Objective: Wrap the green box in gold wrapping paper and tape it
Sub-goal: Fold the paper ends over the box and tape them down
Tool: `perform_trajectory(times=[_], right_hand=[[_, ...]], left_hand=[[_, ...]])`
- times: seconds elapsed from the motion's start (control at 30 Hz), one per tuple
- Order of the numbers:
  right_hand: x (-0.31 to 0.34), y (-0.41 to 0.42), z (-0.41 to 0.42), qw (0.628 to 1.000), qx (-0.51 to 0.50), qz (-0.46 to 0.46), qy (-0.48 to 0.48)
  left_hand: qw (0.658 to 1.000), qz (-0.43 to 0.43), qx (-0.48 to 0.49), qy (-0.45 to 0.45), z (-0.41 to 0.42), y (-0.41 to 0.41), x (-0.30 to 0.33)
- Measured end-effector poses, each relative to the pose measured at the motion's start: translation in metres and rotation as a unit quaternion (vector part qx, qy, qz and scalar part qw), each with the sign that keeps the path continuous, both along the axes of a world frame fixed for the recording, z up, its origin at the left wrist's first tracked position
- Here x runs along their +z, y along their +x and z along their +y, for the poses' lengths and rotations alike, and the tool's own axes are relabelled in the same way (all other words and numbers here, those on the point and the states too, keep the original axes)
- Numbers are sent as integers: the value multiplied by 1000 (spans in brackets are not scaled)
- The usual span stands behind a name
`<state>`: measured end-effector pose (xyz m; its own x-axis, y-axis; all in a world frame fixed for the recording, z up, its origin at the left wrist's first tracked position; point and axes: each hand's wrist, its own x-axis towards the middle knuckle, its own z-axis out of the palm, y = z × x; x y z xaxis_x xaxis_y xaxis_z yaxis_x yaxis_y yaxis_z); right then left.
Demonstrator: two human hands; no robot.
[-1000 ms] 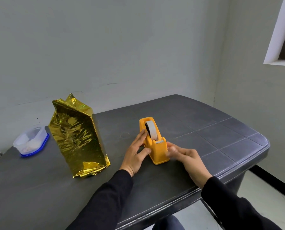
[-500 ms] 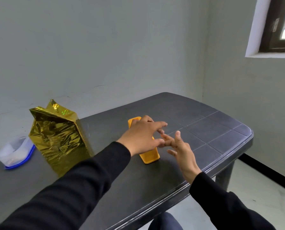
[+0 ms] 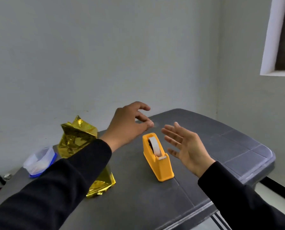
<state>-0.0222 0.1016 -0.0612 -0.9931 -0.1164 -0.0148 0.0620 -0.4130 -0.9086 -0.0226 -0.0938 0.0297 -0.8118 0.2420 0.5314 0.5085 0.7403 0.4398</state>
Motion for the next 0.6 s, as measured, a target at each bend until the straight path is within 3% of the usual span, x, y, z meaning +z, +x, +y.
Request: perform_trajectory(times=[0.2, 0.47, 0.6], right_hand=[[57, 8, -60, 984, 27, 159, 78], [75, 4, -133, 979, 15, 188, 80], [80, -5, -161, 981, 8, 181, 73]], left_hand=[[995, 5, 53, 83, -53, 23, 27], [986, 37, 135, 88, -109, 51, 42], [970, 104, 182, 119, -136, 62, 47]])
